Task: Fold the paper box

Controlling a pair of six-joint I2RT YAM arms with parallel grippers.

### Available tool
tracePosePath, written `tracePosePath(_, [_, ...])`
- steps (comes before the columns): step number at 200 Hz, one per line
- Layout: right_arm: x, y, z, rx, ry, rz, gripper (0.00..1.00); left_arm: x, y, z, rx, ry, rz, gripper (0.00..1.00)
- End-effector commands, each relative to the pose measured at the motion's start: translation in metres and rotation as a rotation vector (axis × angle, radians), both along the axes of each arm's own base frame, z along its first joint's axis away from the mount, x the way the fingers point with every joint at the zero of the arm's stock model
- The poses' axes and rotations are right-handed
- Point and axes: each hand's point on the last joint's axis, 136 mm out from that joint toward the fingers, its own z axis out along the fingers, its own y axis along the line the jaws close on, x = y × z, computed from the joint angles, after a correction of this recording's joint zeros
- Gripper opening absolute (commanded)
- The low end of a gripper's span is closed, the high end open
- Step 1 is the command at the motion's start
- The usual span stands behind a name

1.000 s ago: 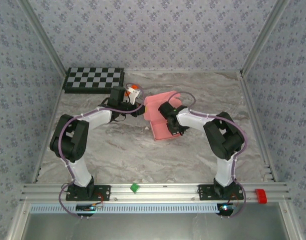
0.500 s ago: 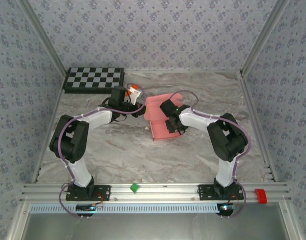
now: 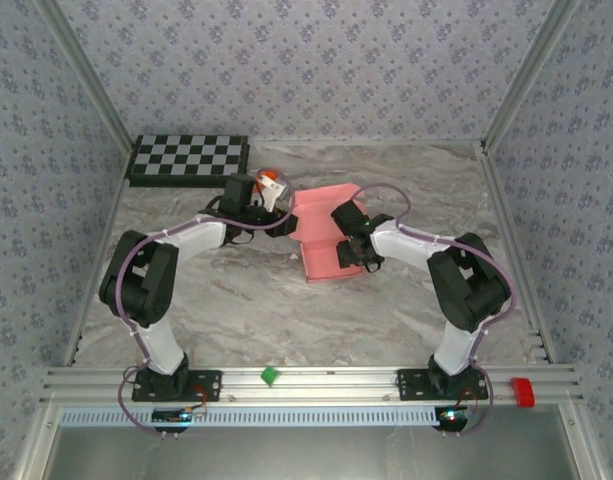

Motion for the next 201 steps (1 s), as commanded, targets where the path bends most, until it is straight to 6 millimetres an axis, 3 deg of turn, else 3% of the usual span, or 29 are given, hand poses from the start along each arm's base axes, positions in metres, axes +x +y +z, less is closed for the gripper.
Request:
tracePosePath(1, [0.002, 0.004, 0.015, 0.079, -0.039, -0.005, 0.70, 0.000, 0.000, 0.028, 0.009, -0.101, -0.006, 0.50])
tracePosePath(43, [0.004, -0.004, 0.037, 0.159, -0.124, -0.016, 0.71, -0.001, 0.012, 0.044, 0.034, -0.146, 0.042, 0.63])
tracePosePath(84, [0.008, -0.037, 0.055, 0.187, -0.181, -0.093, 0.70, -0.004, 0.042, 0.079, 0.050, -0.176, 0.168, 0.68])
tracePosePath(119, [0.012, -0.070, 0.053, 0.152, -0.161, -0.143, 0.64, -0.006, 0.093, 0.104, 0.118, -0.137, 0.364, 0.67])
tracePosePath(146, [0.017, -0.090, 0.052, 0.152, -0.146, -0.159, 0.60, -0.022, 0.130, 0.111, 0.191, -0.025, 0.497, 0.66])
tracePosePath(201, [0.037, -0.123, 0.038, 0.105, -0.058, -0.151, 0.44, -0.052, 0.143, 0.107, 0.238, 0.092, 0.462, 0.67])
